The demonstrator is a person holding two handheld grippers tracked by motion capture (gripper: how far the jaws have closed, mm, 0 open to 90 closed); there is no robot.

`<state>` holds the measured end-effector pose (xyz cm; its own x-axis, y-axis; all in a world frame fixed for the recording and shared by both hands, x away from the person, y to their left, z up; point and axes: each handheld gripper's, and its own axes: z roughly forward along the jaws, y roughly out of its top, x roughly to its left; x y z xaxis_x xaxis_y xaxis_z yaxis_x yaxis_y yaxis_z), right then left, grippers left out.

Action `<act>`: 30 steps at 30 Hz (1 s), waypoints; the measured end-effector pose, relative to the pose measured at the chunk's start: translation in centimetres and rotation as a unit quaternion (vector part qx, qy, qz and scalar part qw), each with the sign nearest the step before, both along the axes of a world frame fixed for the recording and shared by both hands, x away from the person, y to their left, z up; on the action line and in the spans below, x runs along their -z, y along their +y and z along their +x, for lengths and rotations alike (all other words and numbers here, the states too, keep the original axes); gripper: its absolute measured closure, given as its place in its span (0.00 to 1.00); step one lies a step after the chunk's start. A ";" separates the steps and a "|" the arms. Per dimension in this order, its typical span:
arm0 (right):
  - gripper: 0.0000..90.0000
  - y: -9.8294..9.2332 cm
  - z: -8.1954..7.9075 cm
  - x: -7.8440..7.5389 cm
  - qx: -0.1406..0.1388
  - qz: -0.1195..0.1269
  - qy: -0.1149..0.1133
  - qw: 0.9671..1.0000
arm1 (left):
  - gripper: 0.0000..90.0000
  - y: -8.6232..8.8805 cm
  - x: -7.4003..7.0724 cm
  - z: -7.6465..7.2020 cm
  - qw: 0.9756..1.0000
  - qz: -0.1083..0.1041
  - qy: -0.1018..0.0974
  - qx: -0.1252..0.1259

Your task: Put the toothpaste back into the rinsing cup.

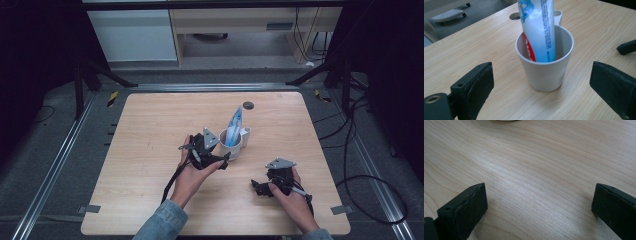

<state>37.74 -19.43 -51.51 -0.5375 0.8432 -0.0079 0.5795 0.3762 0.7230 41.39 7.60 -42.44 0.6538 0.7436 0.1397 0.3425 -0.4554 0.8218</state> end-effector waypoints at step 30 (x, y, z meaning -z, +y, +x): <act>0.00 0.1 -0.1 0.0 0.003 0.002 0.001 1.000 | 0.05 13.3 3.7 -0.8 0.994 0.033 0.056 -0.083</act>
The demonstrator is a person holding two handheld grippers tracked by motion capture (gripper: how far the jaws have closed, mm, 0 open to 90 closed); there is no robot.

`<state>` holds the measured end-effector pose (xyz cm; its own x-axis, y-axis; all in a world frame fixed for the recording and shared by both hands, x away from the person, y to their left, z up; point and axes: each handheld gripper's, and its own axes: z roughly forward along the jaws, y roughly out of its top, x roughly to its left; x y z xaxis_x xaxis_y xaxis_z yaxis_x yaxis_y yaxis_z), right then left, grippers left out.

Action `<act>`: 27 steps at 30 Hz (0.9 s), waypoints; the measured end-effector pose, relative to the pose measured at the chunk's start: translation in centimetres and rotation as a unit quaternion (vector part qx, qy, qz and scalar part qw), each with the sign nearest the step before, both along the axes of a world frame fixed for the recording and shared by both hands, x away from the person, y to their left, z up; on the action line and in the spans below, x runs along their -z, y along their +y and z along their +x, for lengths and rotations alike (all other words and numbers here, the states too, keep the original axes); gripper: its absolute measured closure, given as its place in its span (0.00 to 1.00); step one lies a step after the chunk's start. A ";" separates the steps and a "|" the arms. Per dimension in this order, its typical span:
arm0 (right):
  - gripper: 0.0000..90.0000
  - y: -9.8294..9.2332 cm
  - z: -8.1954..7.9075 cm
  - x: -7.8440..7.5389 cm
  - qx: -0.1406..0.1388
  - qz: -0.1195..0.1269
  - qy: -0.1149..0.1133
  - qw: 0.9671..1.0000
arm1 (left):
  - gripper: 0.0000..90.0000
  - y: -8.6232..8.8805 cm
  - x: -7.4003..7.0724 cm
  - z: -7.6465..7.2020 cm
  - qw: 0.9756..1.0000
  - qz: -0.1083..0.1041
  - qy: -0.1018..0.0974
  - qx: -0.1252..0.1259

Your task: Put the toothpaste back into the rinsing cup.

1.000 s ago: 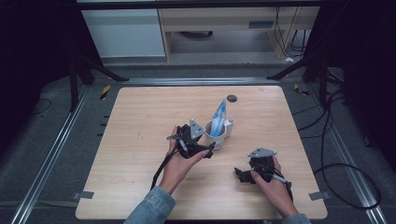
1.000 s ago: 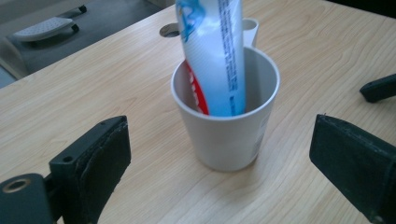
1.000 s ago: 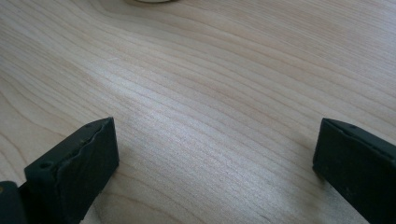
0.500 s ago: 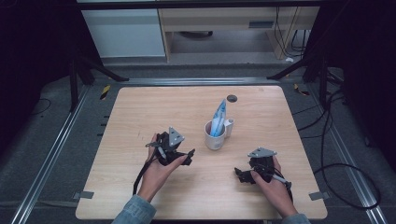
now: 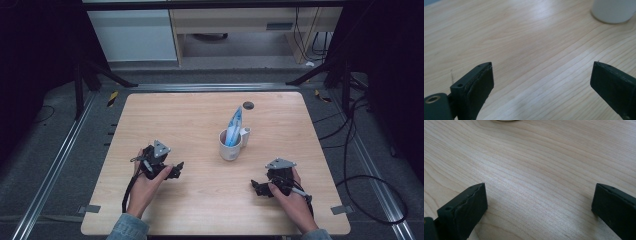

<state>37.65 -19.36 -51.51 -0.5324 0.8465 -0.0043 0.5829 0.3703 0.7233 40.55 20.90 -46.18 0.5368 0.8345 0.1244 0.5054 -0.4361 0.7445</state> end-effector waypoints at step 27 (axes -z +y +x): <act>0.00 0.0 0.0 0.0 -0.002 0.000 0.000 1.000 | 0.03 7.0 4.5 3.5 0.993 -0.026 0.058 -0.095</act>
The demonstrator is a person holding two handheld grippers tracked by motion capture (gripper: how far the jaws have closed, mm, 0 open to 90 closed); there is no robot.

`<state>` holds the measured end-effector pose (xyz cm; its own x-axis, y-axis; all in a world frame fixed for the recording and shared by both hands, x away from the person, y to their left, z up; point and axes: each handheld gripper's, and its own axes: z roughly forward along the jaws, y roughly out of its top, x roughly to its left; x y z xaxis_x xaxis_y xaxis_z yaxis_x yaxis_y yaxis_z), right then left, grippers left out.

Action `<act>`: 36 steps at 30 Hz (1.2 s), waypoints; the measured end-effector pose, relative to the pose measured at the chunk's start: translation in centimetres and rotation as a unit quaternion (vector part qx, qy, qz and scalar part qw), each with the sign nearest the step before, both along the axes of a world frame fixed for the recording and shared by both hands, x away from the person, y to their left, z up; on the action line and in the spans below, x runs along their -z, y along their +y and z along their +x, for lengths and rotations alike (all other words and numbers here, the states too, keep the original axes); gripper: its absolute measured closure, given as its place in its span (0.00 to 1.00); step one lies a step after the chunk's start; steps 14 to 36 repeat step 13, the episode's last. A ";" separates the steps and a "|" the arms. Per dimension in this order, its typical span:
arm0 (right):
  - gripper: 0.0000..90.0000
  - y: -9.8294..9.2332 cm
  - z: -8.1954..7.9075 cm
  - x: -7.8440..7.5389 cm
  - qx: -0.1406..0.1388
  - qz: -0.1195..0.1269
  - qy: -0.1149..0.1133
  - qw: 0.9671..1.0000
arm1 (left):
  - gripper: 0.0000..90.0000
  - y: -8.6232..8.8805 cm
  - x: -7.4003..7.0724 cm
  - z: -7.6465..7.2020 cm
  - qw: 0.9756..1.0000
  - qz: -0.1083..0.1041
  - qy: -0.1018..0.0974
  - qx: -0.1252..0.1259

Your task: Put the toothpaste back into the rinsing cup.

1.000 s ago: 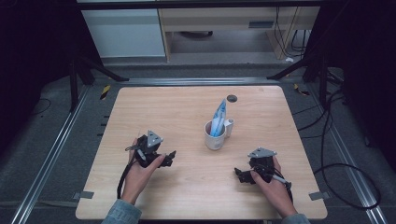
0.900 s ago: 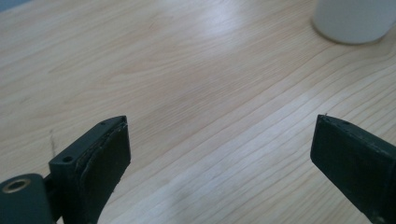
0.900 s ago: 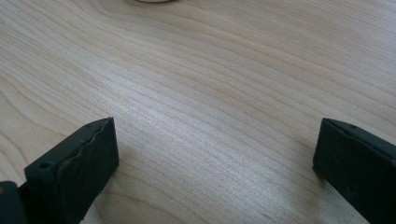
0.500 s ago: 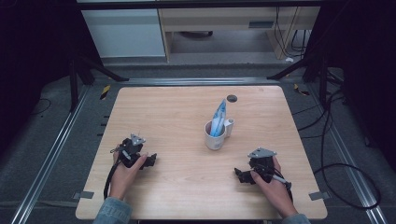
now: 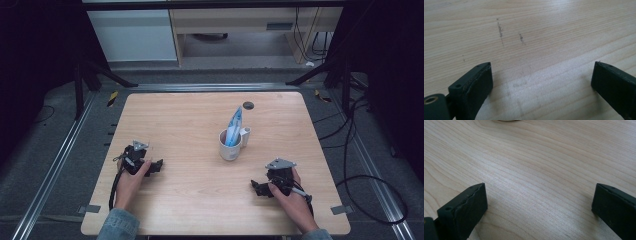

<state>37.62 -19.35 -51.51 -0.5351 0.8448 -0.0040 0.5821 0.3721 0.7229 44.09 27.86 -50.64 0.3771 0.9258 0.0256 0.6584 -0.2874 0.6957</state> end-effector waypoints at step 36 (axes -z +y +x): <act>0.00 0.1 0.1 0.0 0.000 -0.001 -0.001 1.000 | 0.00 0.1 0.3 0.5 1.000 -0.006 -0.008 0.003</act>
